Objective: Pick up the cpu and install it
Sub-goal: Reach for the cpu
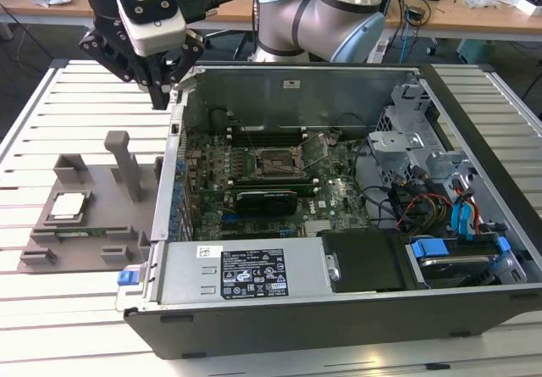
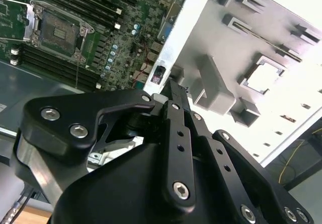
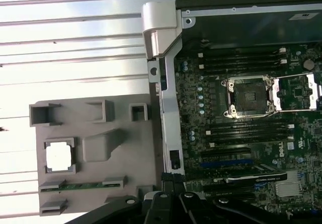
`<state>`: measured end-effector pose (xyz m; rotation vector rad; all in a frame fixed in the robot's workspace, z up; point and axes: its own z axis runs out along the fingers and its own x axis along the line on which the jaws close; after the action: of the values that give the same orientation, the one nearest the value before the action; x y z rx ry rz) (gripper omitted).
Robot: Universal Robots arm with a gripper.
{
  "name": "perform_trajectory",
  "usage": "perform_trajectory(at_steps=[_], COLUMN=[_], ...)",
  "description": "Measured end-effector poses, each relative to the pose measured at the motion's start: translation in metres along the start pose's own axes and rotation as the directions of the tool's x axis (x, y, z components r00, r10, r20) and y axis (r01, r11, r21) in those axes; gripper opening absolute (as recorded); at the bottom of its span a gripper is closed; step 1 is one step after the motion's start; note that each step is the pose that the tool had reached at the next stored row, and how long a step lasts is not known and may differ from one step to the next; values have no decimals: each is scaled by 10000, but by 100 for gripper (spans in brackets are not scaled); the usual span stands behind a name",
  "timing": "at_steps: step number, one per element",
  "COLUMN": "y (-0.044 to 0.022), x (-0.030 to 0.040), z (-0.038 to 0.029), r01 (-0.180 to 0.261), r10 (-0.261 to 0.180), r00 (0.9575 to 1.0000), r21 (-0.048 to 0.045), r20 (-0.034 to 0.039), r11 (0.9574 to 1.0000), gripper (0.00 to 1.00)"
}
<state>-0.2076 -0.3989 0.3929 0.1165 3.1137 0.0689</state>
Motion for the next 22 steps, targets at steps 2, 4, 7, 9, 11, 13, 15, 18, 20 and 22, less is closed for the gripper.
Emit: perform_trajectory(at_steps=[2, 4, 7, 9, 11, 13, 15, 18, 20, 22], y=[-1, -2, -4, -5, -6, -6, -7, -9, -10, -10], x=[18, 32, 62, 70, 78, 87, 96, 117, 129, 139], z=[0, -1, -1, -1, -1, -2, -1, -2, -2, -2], r01=[0, -1, -1, -1, -1, -1, -1, -1, 0, 0], r10=[0, 1, 1, 1, 1, 1, 1, 1, 0, 0], r00=[10000, 10000, 10000, 10000, 10000, 10000, 10000, 10000, 10000, 10000], r21=[0, 0, 0, 0, 0, 1, 0, 1, 1, 1], r20=[0, 0, 1, 0, 0, -1, 0, 0, 0, 0], r11=[10000, 10000, 10000, 10000, 10000, 10000, 10000, 10000, 10000, 10000], gripper=[11, 11, 11, 11, 11, 11, 11, 11, 11, 11])
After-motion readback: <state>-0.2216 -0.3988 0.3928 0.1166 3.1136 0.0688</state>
